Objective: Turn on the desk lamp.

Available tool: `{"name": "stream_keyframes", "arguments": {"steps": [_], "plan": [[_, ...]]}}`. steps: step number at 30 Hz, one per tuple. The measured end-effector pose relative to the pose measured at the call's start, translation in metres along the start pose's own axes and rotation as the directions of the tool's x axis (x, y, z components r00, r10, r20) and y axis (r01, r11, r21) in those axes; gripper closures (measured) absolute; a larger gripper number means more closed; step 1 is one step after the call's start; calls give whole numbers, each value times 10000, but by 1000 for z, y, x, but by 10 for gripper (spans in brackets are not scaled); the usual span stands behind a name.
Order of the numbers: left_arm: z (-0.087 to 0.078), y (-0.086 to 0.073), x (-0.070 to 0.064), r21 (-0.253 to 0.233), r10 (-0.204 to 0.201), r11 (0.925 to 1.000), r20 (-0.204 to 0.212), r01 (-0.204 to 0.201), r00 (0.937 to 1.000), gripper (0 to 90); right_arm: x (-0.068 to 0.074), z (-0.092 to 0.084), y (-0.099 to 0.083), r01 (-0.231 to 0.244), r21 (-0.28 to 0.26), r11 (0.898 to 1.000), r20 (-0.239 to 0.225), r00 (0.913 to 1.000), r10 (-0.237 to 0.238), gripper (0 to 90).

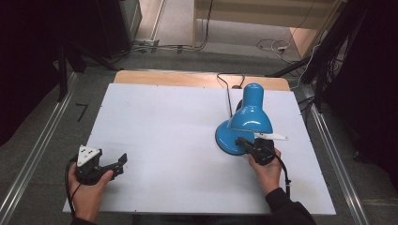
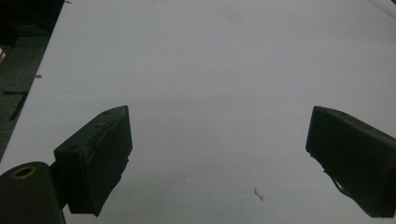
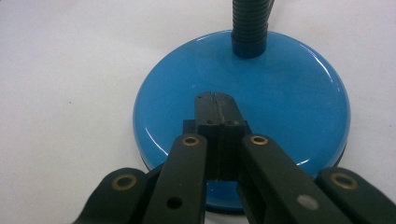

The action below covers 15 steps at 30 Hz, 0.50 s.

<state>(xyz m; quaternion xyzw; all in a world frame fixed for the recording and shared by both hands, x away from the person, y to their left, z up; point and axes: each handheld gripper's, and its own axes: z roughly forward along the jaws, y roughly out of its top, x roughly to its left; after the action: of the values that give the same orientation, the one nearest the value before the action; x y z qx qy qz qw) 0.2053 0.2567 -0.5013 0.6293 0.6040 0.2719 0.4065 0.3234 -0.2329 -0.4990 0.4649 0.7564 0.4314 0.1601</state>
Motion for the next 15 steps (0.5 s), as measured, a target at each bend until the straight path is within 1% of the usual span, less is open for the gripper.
{"name": "stream_keyframes", "arguments": {"steps": [6,12,14,15], "plan": [[0,0,0,4,-6,10000,-17,6,10000,74,3,0,-1,325,-29,9995,172,9993,-325,883],[0,0,0,-10,-6,10000,-10,6,10000,74,5,0,-2,527,13,9986,322,9981,-527,884],[0,0,0,1,-9,10000,-16,9,10000,74,5,0,-3,550,39,9985,248,9982,-551,884],[0,0,0,-1,-10,10000,-16,10,10000,74,7,0,-4,674,44,9977,334,9972,-675,884]]}}
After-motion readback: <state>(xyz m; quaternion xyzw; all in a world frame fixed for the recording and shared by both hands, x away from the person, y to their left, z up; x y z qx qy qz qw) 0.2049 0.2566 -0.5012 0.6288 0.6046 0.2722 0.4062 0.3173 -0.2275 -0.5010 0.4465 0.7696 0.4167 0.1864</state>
